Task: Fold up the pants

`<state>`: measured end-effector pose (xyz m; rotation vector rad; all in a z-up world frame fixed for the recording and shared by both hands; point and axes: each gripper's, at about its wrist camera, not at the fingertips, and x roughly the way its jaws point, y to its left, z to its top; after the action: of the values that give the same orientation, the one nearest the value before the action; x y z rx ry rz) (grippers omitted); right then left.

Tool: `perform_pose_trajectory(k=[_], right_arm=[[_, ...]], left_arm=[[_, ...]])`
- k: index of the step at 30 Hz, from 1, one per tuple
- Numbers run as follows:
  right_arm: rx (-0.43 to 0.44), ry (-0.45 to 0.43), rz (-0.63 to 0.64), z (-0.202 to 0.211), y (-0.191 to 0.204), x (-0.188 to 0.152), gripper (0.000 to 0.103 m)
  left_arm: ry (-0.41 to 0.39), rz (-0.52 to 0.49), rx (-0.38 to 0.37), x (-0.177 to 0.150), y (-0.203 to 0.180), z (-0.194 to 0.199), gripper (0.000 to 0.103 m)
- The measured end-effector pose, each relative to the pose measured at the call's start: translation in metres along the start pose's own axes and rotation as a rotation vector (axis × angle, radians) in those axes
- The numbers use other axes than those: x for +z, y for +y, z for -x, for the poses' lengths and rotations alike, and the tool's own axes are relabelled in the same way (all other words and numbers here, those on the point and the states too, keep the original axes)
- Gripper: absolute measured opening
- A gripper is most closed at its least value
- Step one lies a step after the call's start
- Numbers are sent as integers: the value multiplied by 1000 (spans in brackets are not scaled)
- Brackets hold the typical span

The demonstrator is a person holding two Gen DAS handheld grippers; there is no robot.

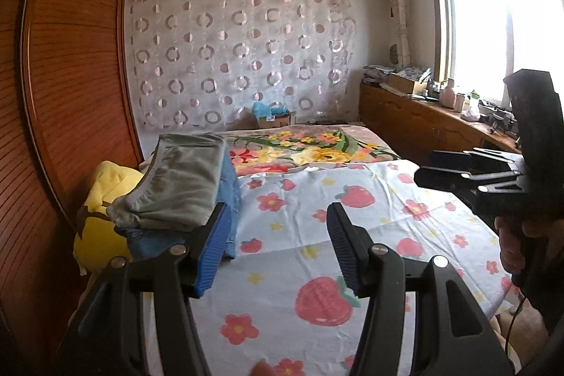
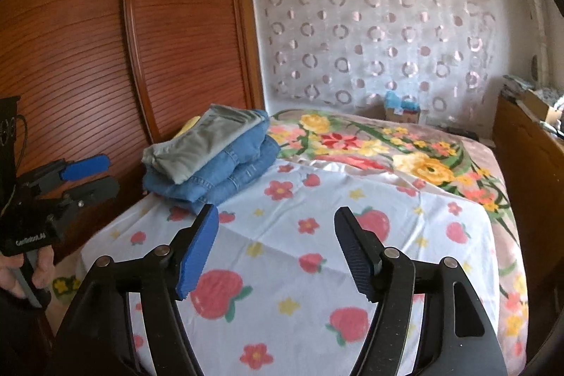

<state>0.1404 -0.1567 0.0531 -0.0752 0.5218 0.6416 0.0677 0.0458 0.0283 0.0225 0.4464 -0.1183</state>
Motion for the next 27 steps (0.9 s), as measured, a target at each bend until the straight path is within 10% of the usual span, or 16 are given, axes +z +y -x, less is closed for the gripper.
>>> perform_pose_trajectory(k=[27], right_arm=[[-310,-28,-109,95,-12,-49,75]], left_arm=[[46,-4,-58,-16,-67,21,56]])
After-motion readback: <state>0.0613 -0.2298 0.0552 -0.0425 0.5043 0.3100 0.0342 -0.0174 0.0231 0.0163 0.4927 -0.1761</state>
